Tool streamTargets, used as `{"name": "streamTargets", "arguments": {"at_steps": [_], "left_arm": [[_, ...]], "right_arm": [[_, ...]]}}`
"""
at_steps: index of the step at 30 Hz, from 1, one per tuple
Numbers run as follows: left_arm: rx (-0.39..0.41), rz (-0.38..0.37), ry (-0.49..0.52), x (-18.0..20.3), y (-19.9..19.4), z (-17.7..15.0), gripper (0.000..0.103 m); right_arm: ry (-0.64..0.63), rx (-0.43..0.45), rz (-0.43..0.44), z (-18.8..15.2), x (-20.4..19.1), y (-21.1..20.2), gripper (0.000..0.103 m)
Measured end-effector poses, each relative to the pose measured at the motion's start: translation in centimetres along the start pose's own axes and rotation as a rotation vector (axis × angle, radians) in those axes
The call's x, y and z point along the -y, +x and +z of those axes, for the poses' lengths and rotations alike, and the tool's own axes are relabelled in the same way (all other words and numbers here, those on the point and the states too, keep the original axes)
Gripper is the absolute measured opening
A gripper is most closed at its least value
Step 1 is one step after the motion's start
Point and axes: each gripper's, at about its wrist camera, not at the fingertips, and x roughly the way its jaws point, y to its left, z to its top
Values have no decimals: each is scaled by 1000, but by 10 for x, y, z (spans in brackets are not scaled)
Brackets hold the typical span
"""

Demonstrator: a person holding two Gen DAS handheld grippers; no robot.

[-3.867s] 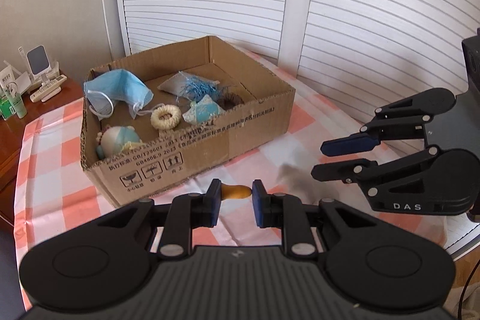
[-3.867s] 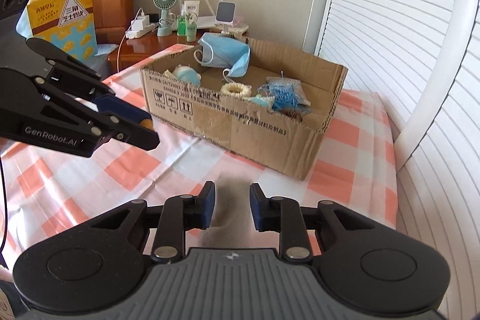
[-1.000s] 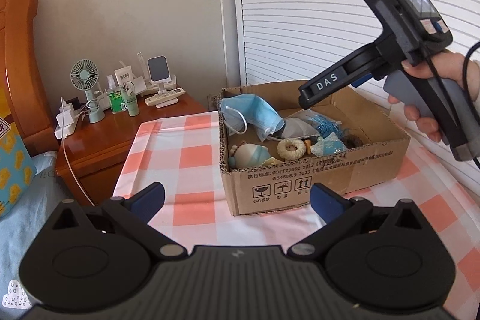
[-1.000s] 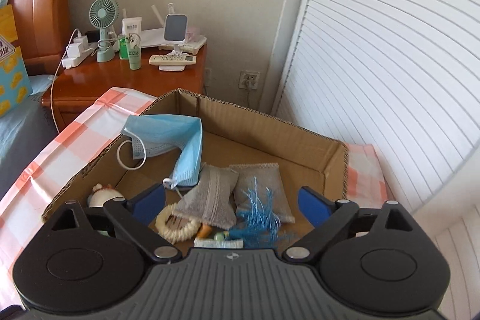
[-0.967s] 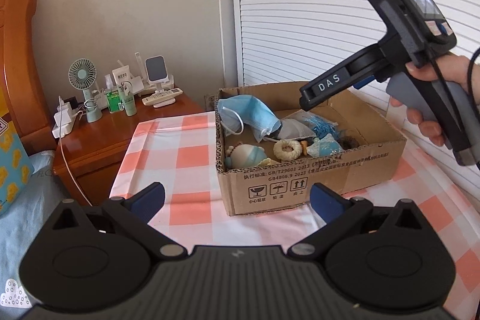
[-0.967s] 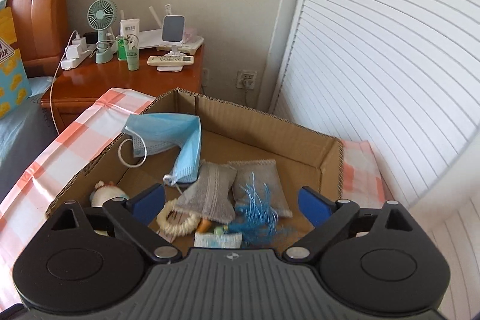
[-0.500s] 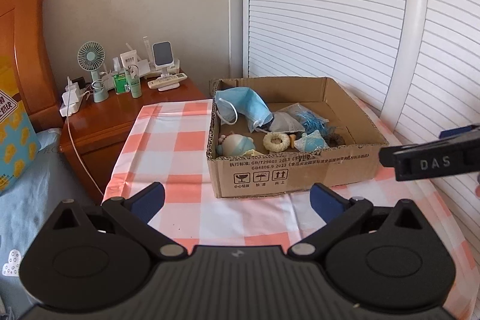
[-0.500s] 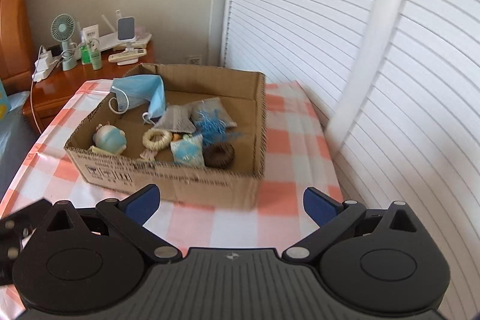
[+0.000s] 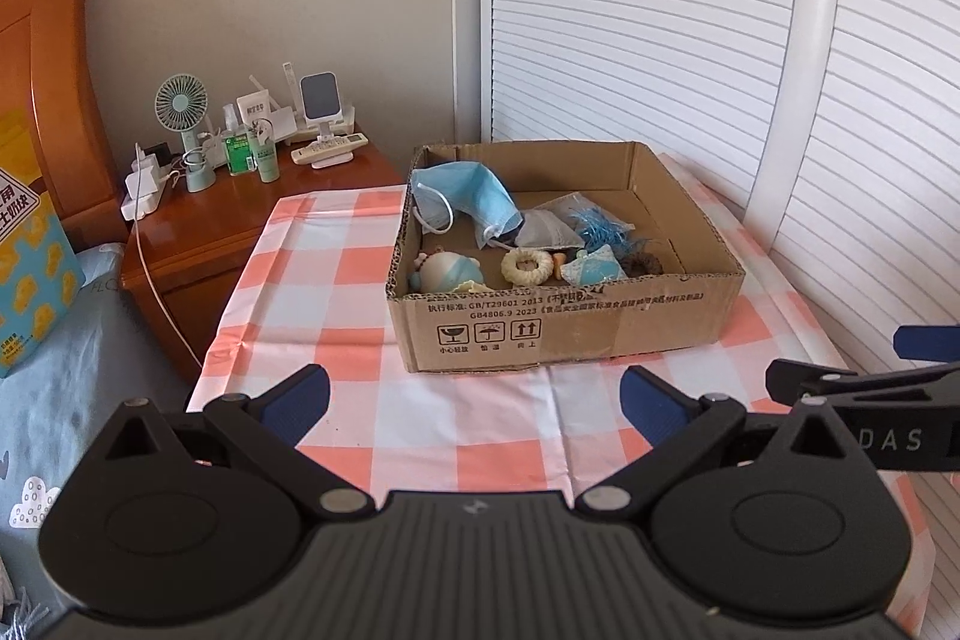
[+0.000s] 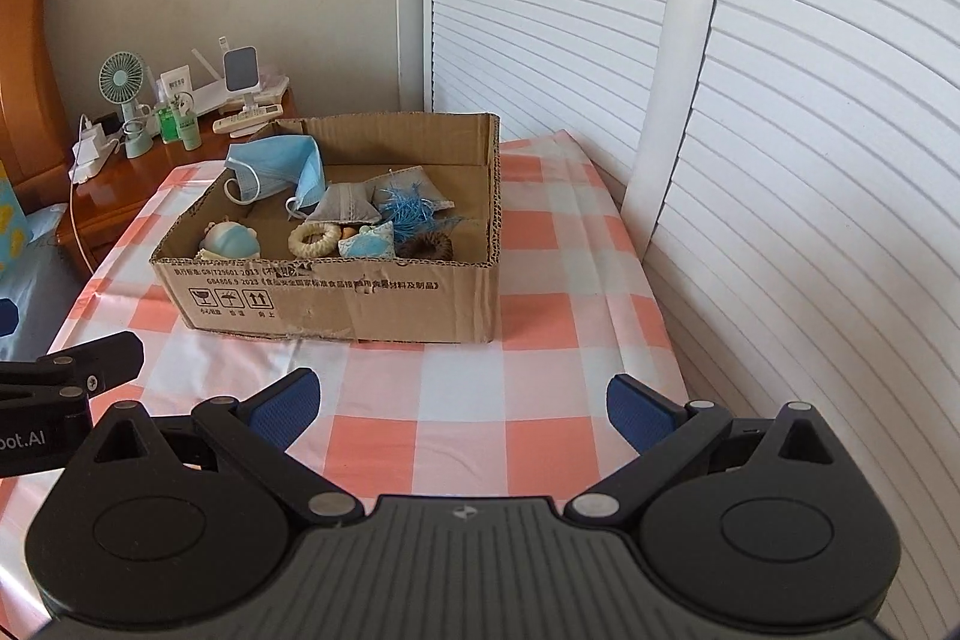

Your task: Organize soft objects

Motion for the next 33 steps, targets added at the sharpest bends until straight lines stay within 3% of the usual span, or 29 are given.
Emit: {"name": "streamTargets", "arguments": {"at_steps": [33], "left_arm": [[0,14,-2,-1,-2,0,102]], "right_arm": [[-2,13,14,1,-1,-7,103]]}}
